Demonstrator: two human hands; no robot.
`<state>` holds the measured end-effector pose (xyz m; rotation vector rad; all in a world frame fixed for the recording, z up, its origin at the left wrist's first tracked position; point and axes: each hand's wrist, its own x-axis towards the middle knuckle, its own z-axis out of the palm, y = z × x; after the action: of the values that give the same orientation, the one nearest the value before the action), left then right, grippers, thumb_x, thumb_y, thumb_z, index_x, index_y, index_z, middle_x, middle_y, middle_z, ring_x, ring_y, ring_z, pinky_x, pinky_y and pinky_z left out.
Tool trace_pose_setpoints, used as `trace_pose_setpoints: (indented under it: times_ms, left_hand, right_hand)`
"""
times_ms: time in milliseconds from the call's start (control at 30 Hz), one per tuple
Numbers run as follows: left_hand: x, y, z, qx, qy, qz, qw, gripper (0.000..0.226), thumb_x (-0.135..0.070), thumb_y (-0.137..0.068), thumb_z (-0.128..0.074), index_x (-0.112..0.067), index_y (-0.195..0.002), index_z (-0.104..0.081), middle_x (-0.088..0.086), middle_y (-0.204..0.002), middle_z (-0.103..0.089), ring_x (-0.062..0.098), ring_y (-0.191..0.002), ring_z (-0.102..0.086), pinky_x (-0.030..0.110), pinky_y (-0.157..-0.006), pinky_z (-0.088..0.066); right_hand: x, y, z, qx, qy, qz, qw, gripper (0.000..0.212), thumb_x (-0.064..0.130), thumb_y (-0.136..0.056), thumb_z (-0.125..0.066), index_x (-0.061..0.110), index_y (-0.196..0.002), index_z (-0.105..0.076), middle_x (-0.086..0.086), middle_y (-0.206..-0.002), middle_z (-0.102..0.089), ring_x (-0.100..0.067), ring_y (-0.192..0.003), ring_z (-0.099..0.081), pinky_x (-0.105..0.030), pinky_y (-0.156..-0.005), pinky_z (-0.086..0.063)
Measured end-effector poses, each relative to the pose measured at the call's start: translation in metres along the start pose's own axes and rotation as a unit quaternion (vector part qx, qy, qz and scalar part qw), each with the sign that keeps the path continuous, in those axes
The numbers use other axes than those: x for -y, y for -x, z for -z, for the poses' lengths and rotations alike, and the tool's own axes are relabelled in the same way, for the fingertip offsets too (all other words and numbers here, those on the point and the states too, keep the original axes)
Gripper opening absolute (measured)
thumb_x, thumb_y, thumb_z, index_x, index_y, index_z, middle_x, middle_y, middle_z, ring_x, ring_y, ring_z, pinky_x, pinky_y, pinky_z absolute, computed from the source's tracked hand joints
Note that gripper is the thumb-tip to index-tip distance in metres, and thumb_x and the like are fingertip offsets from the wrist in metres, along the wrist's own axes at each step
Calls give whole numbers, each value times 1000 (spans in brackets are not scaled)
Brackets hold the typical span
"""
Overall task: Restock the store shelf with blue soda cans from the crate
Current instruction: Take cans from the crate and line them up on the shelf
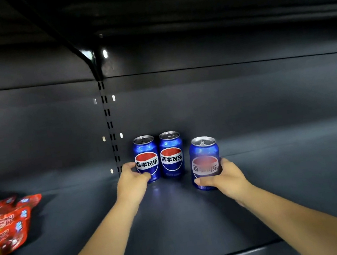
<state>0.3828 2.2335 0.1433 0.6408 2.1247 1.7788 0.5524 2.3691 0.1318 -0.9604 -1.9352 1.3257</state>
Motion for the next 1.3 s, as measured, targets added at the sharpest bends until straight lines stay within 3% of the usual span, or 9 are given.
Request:
trace_pose_setpoints:
  times_ms: [100, 200, 300, 367, 533, 700, 867, 1167, 1300]
  left_hand:
    - [7, -5, 0, -13, 27, 7, 1000, 50, -4, -85, -59, -14, -131, -42, 1, -84, -55, 19, -82, -54, 39, -83, -45]
    - [15, -9, 4, -15, 36, 15, 999, 54, -4, -85, -60, -17, -134, -44, 5, -101, -54, 22, -98, -54, 45, -97, -45]
    - [20, -9, 3, -3, 16, -10, 1000, 57, -1, -85, -57, -21, -137, -44, 1, -112, -51, 19, -99, -54, 40, -96, -45]
    - [21, -8, 2, 0, -4, -30, 1000, 61, 2, -85, -54, -21, -140, -42, -2, -111, -52, 17, -95, -56, 33, -89, -45]
    - [18, -5, 1, 9, -10, -33, 999, 66, 0, -86, -54, -24, -145, -34, -3, -121, -51, 12, -94, -51, 26, -81, -36]
    - [13, 11, -2, 33, -21, -58, 998, 66, 2, -87, -53, -25, -144, -35, -18, -88, -49, 8, -85, -50, 23, -81, -32]
    - [11, 13, -2, 36, -21, -60, 997, 65, 2, -87, -54, -24, -144, -35, -25, -84, -45, -7, -76, -46, 23, -82, -33]
    - [9, 15, -2, 36, -44, -72, 996, 62, 1, -88, -53, -25, -142, -38, -25, -84, -44, -3, -75, -47, 23, -80, -32]
    - [7, 16, -1, 44, -36, -62, 996, 59, -1, -89, -54, -26, -141, -39, -26, -85, -43, 10, -91, -49, 25, -82, -32]
  right_hand:
    - [-3, -14, -5, -14, 39, 9, 999, 50, 17, -68, -84, 16, -109, -54, 2, -103, -65, -13, -92, -60, -21, -75, -44]
    - [-8, -30, -11, -42, 82, 18, 996, 55, 28, -71, -81, 21, -115, -49, 3, -111, -63, -18, -107, -57, -33, -97, -43]
    - [-12, -43, -17, -47, 119, 17, 992, 78, 41, -72, -77, 18, -135, -37, 0, -130, -56, -23, -123, -50, -47, -110, -32]
    - [-15, -48, -21, -50, 131, 7, 990, 90, 46, -74, -73, 19, -145, -24, -3, -137, -52, -25, -127, -48, -48, -110, -32]
    - [-14, -43, -22, -62, 205, 14, 977, 91, 49, -86, -59, 14, -151, -6, -10, -146, -41, -27, -136, -35, -45, -113, -28]
    - [-4, -30, -24, -49, 364, 11, 930, 76, 48, -98, -35, 6, -150, 2, -14, -157, -15, -19, -147, 2, -40, -117, -2]
    - [2, -26, -27, -31, 436, 11, 899, 70, 44, -101, -28, 2, -149, 2, -12, -157, -15, -19, -147, 3, -41, -118, -4]
    - [5, -24, -27, -29, 467, -2, 884, 72, 48, -100, -29, 4, -150, -2, -14, -155, -23, -22, -147, -3, -45, -116, -8]
    - [2, -26, -29, -15, 458, -6, 889, 77, 48, -99, -32, 4, -149, 5, -10, -155, -22, -23, -147, 1, -46, -116, -9]
